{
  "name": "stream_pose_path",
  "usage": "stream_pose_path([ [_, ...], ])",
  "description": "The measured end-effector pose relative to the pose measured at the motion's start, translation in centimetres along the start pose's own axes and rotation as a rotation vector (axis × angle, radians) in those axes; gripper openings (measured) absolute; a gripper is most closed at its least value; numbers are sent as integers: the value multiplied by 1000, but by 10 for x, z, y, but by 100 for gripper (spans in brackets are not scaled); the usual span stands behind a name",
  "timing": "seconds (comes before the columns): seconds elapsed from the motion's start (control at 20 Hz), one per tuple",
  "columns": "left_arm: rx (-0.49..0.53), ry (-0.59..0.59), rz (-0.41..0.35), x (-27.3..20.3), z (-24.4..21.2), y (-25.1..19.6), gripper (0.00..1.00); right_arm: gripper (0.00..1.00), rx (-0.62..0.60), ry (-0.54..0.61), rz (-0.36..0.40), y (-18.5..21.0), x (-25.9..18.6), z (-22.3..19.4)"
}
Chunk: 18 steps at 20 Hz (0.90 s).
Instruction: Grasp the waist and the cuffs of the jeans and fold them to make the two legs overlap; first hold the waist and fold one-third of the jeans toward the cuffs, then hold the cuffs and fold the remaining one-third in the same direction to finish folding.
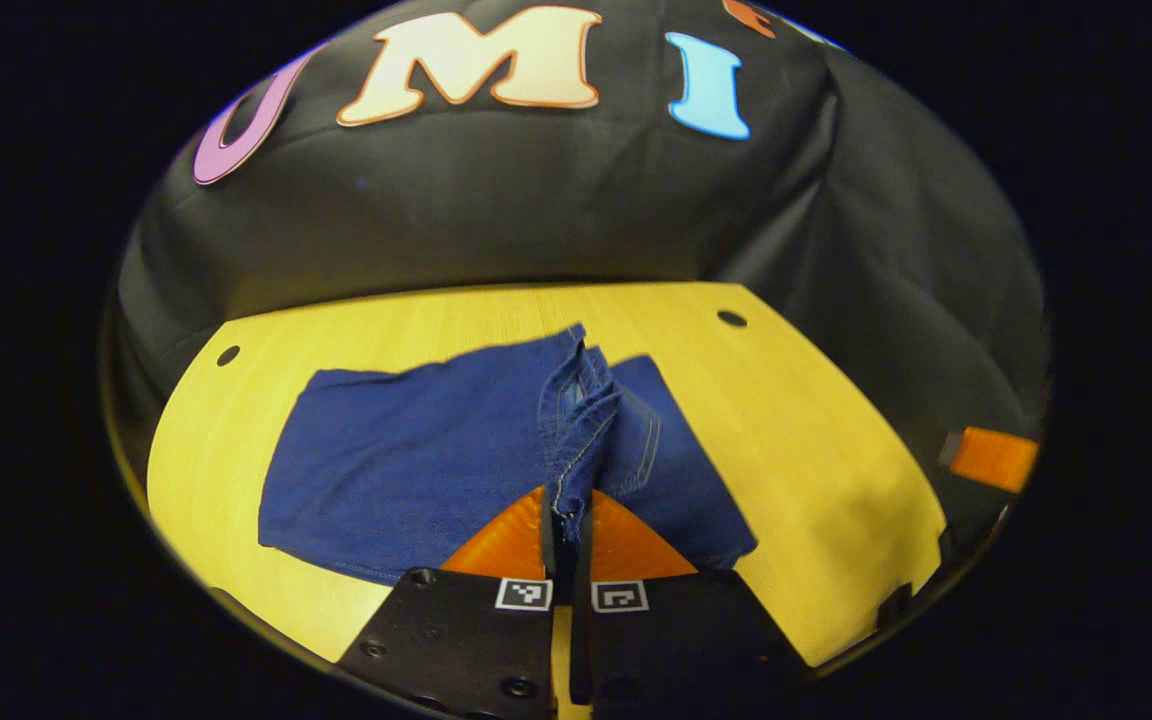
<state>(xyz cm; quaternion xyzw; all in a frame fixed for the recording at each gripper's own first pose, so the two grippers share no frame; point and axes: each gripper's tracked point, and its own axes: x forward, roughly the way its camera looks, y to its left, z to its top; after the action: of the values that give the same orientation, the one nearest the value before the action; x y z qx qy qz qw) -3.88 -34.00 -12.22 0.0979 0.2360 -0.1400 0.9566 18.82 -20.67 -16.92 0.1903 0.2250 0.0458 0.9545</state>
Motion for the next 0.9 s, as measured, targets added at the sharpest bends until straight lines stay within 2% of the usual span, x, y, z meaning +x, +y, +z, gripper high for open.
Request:
stream_pose_path([
  [0.15, 32, 26, 14, 8, -21, -8, 3, 98, -23, 20, 8, 7, -2, -9],
  [0.2, 38, 42, 7, 7, -27, -12, 17, 94, -29, 21, 16, 12, -2, -10],
  [0.25, 42, 48, 5, 2, -30, -15, 30, 94, -38, 23, 21, 17, -1, -13],
  [0.3, 36, 51, -1, -2, -32, -18, 43, 99, -48, 23, 27, 23, -1, -15],
  [0.5, 27, 40, 54, -36, -33, 6, 97, 98, -69, 27, 57, 48, -3, -23],
  [0.6, 45, 32, 107, -55, -32, 35, 97, 98, -79, 23, 76, 61, -4, -25],
  [0.65, 49, 23, 142, -66, -32, 51, 97, 94, -88, 21, 83, 67, -4, -27],
  [0.9, -24, -9, 279, -113, -47, 114, 97, 98, -128, -10, 119, 87, -10, -31],
])
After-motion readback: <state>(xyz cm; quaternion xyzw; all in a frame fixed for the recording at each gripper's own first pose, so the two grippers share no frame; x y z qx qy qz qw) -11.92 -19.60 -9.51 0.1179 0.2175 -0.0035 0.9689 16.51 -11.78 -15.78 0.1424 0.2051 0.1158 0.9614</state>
